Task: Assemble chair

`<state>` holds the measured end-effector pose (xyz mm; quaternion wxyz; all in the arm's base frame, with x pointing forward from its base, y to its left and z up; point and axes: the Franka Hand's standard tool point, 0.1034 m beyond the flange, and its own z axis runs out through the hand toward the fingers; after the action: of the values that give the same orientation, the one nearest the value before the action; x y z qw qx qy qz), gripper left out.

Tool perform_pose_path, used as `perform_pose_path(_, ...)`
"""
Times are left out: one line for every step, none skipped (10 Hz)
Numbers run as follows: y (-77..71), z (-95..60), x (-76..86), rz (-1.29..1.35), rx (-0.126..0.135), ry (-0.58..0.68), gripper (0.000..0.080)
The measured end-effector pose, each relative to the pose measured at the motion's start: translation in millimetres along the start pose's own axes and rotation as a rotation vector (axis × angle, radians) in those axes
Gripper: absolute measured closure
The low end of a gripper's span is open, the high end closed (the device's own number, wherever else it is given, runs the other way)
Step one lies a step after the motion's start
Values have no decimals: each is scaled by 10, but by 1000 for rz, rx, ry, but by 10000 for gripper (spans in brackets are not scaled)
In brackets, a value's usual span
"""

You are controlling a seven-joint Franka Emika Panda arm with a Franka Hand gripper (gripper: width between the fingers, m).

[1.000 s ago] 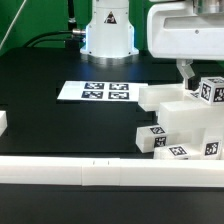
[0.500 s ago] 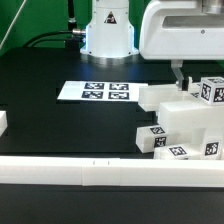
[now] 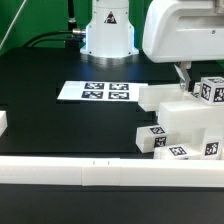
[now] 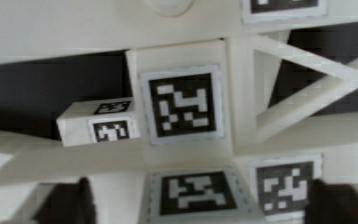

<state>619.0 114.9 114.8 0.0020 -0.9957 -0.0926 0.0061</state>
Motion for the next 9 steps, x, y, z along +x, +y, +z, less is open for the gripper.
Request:
perform_pose_path(0, 0, 0, 9, 0, 0, 413)
perform_pose_path(2, 1, 0, 20, 0, 0, 413)
perform_pose_path(2, 2, 0, 20, 0, 0, 515)
perform_pose_path(1, 2, 0, 35, 1, 0, 515)
perform_pose_path(-8, 2, 0, 153, 3, 0, 515)
perform_pose_path(-22, 2, 8, 288, 6, 11, 515)
perform_pose_path(-49, 7, 7, 435, 13, 20, 515)
perform_pose_path(-99, 7, 7, 616, 17, 28, 515)
perform_pose_path(-181, 5, 9, 831, 18, 28, 515)
